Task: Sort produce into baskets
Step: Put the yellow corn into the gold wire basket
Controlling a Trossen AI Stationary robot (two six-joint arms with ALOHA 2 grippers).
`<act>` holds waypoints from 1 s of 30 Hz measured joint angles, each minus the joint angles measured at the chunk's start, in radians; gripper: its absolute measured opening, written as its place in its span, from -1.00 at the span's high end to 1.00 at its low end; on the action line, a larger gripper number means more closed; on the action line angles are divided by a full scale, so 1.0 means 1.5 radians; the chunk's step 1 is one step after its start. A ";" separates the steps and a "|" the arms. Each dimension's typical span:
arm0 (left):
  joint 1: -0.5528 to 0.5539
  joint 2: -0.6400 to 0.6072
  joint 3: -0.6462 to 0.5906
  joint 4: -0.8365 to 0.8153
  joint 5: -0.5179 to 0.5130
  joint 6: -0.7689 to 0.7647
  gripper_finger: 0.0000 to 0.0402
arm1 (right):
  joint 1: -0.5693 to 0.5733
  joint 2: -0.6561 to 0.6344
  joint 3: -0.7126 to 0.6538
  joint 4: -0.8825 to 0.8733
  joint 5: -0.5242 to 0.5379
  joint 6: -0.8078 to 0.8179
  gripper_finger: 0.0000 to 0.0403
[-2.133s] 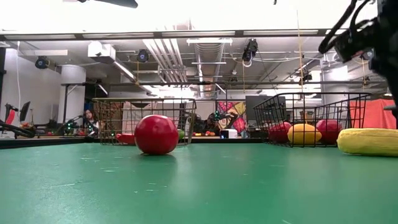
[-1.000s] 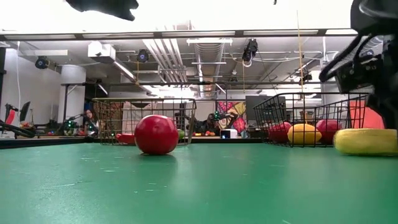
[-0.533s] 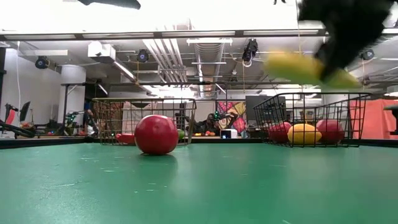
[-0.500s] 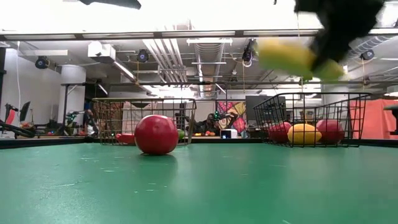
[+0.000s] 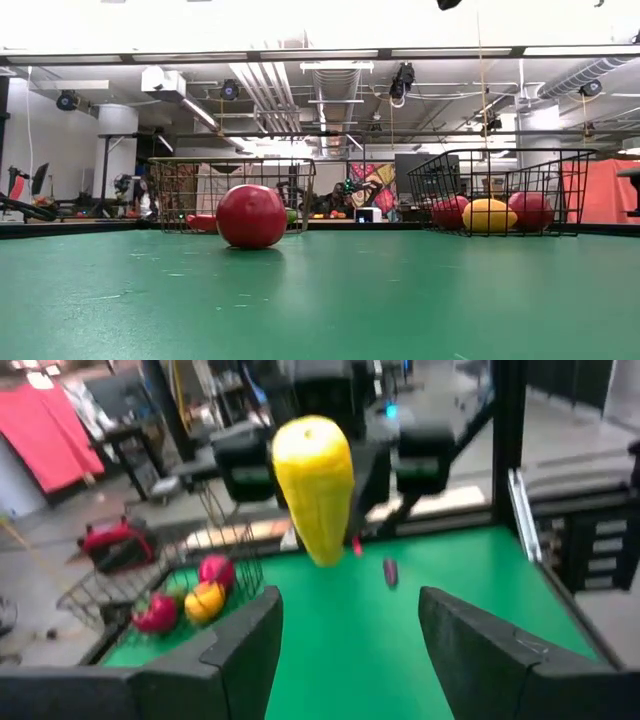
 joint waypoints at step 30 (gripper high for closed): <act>0.116 0.150 -0.122 0.581 0.196 0.138 -0.39 | -0.023 0.195 0.002 0.351 -0.009 -0.134 0.46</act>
